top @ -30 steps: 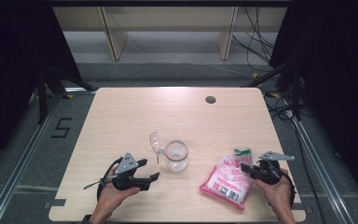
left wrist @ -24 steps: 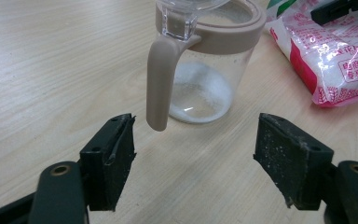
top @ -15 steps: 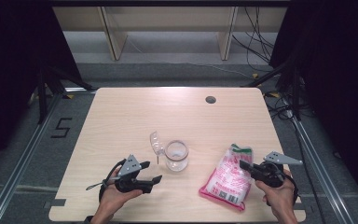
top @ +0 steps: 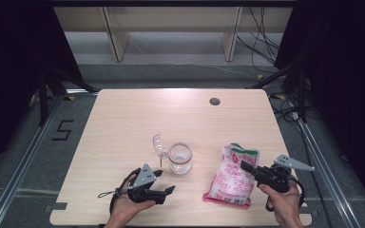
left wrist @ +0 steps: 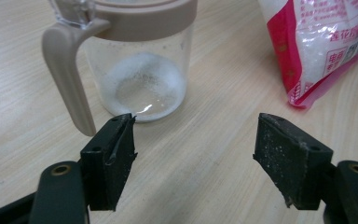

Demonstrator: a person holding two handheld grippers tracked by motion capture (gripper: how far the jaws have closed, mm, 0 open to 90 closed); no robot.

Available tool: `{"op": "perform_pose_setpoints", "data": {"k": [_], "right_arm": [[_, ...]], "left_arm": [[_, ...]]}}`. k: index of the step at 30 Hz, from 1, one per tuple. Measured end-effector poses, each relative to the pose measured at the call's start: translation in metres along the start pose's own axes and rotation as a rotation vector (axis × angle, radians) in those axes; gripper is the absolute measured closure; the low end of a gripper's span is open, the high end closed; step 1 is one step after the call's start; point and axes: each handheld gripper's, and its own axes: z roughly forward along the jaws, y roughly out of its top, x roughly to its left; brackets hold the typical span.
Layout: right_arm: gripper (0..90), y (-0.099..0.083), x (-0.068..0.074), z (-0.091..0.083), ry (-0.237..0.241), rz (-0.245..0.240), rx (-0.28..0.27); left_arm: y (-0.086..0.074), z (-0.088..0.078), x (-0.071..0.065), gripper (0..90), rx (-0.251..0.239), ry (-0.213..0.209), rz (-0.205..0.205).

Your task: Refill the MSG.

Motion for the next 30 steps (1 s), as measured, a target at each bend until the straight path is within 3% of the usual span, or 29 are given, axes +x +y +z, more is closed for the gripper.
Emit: {"op": "perform_pose_setpoints", "data": {"k": [2, 3, 5, 6, 7, 8, 9, 11, 13, 14, 16, 17, 19, 20, 22, 23, 24, 25, 26, 28, 30], "right_arm": [[90.0, 0.003, 0.004, 0.001, 0.022, 0.04, -0.004], [90.0, 0.003, 0.003, 0.003, 0.018, 0.013, -0.019], [90.0, 0.006, 0.006, 0.004, 0.029, 0.01, -0.022], [90.0, 0.009, 0.006, 0.005, 0.025, -0.018, -0.02], [90.0, 0.011, 0.009, 0.007, 0.035, -0.015, -0.031], [90.0, 0.013, 0.013, 0.005, 0.044, 0.025, -0.013], [90.0, 0.015, 0.013, 0.008, 0.04, -0.015, -0.037], [90.0, 0.02, 0.019, 0.009, 0.051, -0.016, -0.036], [90.0, 0.027, 0.025, 0.009, 0.055, -0.033, -0.031], [90.0, 0.031, 0.027, 0.01, 0.051, -0.062, -0.033], [90.0, 0.037, 0.033, 0.009, 0.046, -0.065, -0.032], [90.0, 0.041, 0.036, 0.01, 0.036, -0.09, -0.035], [90.0, 0.047, 0.044, 0.009, 0.047, -0.072, -0.012], [90.0, 0.049, 0.042, 0.011, 0.038, -0.136, -0.031], [90.0, 0.052, 0.048, 0.012, 0.042, -0.095, -0.025], [90.0, 0.054, 0.047, 0.012, 0.031, -0.127, -0.025], [90.0, 0.055, 0.048, 0.012, 0.035, -0.11, -0.017], [90.0, 0.057, 0.047, 0.012, 0.028, -0.131, -0.02], [90.0, 0.057, 0.048, 0.011, 0.027, -0.103, -0.008], [90.0, 0.059, 0.046, 0.013, 0.029, -0.139, -0.027], [90.0, 0.061, 0.049, 0.013, 0.033, -0.12, -0.019]], "left_arm": [[0.0, 0.005, -0.006, 28.3, -0.003, -0.018, 0.009], [0.0, 0.007, -0.01, 28.3, 0.0, -0.036, 0.002], [0.001, 0.011, -0.015, 28.3, 0.006, -0.042, 0.022], [0.001, 0.014, -0.019, 28.4, 0.018, -0.046, 0.039], [0.001, 0.016, -0.021, 28.4, 0.018, -0.052, 0.041], [0.001, 0.02, -0.024, 28.5, 0.023, -0.067, 0.049], [0.001, 0.022, -0.026, 28.5, 0.012, -0.071, 0.051], [0.003, 0.028, -0.03, 28.5, 0.024, -0.081, 0.058], [0.004, 0.033, -0.034, 28.7, 0.004, -0.094, 0.046], [0.005, 0.034, -0.035, 28.8, 0.017, -0.104, 0.049], [0.007, 0.039, -0.037, 28.8, 0.009, -0.163, -0.001], [0.01, 0.042, -0.041, 28.9, -0.001, -0.172, -0.002], [0.013, 0.048, -0.047, 29.1, -0.017, -0.155, 0.024], [0.015, 0.051, -0.048, 29.5, -0.008, -0.162, 0.032], [0.017, 0.057, -0.053, 29.5, -0.004, -0.142, 0.054], [0.018, 0.06, -0.055, 29.7, -0.011, -0.139, 0.06], [0.019, 0.064, -0.057, 30.1, -0.006, -0.144, 0.069], [0.02, 0.068, -0.059, 30.1, -0.009, -0.141, 0.068], [0.021, 0.071, -0.06, 30.1, -0.009, -0.147, 0.058], [0.023, 0.077, -0.062, 30.1, -0.005, -0.143, 0.055], [0.026, 0.081, -0.065, 30.2, -0.006, -0.144, 0.049]]}}
